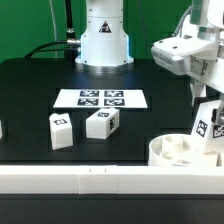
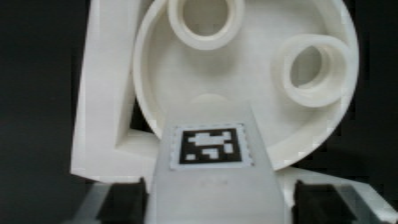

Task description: Assemble stool

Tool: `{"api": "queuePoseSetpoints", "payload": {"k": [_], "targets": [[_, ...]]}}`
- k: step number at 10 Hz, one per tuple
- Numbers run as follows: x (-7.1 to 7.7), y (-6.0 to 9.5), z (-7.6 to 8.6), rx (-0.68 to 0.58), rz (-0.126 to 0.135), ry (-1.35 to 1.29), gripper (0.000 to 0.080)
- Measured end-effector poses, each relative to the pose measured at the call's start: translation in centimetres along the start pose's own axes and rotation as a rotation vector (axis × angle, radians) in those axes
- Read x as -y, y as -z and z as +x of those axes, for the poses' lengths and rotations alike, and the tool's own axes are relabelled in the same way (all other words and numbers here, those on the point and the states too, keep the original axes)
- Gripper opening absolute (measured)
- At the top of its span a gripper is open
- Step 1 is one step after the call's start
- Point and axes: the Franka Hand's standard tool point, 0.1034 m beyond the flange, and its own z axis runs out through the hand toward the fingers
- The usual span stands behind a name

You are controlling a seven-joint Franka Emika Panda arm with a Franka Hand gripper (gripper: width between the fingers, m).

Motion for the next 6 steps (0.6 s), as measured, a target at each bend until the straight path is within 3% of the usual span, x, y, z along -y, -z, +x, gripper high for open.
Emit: {"api": "queuePoseSetpoints", "payload": {"k": [1, 3, 4, 6], "targets": [[0.00, 0.00, -0.02, 0.000, 0.000, -0.022, 0.0338], [0.10, -0.05, -0.14, -0.001, 0.006, -0.055, 0.0338], [0.23, -0.06, -0.37, 0.004, 0.023, -0.133, 0.0338], [0.30, -0.10, -0.66, 0.000, 0.032, -0.304, 0.0338]]}}
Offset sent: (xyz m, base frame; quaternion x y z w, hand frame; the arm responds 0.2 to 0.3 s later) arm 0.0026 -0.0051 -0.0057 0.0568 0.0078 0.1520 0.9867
